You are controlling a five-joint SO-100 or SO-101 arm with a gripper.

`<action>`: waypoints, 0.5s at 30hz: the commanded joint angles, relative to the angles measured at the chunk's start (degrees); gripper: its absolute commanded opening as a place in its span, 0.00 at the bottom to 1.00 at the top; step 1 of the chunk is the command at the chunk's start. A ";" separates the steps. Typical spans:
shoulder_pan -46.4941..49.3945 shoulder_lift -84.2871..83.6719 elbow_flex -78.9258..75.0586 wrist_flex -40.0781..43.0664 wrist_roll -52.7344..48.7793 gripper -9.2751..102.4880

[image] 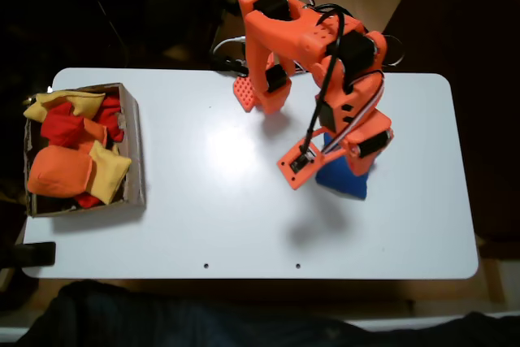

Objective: Grasp a bag and put it in the box.

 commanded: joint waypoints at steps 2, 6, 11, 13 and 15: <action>-2.90 -2.99 -6.24 2.20 -1.41 0.09; -5.19 -6.33 -8.53 3.25 -3.16 0.09; -8.44 -9.58 -8.96 3.25 -6.59 0.10; -9.40 -11.87 -10.02 4.04 -8.96 0.10; -10.28 -14.68 -11.69 5.62 -10.90 0.11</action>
